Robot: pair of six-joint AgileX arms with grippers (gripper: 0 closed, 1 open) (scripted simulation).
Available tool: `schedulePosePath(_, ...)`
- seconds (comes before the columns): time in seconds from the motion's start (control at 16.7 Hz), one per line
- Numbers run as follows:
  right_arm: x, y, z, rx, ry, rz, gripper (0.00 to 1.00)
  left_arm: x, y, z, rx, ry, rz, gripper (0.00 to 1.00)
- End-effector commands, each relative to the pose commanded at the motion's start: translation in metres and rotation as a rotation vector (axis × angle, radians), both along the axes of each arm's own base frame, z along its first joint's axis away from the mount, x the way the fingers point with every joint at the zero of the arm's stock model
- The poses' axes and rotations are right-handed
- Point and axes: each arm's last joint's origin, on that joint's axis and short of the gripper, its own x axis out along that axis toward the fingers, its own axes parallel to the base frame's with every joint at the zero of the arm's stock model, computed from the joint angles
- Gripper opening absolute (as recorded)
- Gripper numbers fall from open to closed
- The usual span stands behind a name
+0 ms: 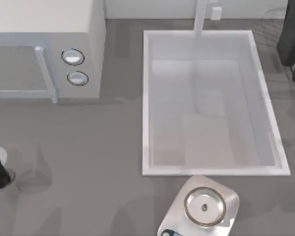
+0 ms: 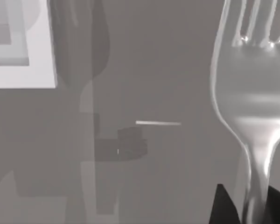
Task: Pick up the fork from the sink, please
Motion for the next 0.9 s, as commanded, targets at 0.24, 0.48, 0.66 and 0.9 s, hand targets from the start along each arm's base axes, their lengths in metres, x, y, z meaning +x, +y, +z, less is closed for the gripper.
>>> schedulePosePath(0.24,-0.006,0.000,-0.038,0.001,0.012,-0.001,0.00,0.000,0.000,0.000,0.000,0.000,0.000,1.00)
schedulePosePath(0.48,-0.007,0.000,-0.041,0.001,0.015,-0.001,0.00,0.000,0.000,0.000,0.000,0.000,0.000,1.00)
schedulePosePath(0.66,-0.007,0.000,-0.041,0.001,0.015,-0.001,0.15,0.000,0.000,0.000,0.000,0.000,0.000,1.00)
schedulePosePath(0.9,-0.007,0.000,-0.041,0.001,0.015,-0.001,0.45,0.000,0.000,0.000,0.000,0.000,0.000,1.00)
